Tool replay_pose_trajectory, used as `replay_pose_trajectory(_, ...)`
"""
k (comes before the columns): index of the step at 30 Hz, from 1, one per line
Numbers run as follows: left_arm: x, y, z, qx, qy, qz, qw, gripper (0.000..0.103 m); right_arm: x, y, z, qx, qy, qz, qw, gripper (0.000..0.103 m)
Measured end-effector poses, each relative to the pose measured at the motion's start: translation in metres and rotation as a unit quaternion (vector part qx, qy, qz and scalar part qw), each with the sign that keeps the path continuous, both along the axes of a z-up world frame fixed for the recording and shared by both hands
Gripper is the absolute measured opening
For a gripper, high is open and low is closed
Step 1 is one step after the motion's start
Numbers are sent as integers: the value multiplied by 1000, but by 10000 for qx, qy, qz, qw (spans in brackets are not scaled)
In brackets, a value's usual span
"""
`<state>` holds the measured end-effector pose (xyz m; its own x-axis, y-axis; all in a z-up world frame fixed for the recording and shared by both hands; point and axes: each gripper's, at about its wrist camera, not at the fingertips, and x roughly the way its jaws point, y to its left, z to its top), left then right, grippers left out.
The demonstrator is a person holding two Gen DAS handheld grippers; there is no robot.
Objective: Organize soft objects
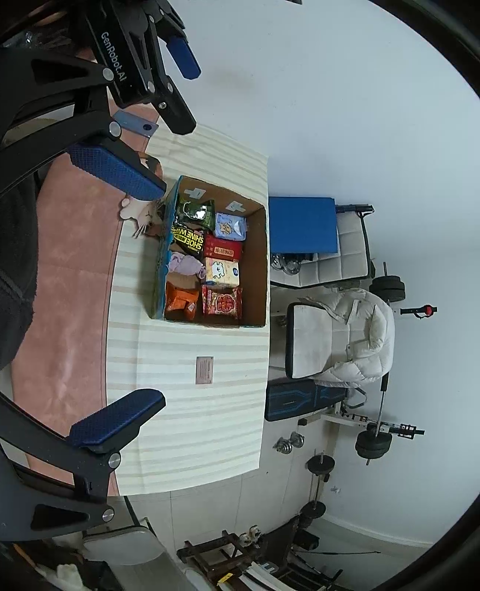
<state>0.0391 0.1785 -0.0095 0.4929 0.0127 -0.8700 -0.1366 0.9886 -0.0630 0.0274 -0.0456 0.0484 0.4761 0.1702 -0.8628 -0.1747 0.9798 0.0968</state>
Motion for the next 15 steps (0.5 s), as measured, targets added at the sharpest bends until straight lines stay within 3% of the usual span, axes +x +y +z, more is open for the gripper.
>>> replay_pose_trajectory(15, 3, -1, -6, 293, -165, 153, 9993, 99, 8, -8, -7, -317, -194, -318, 9988, 103)
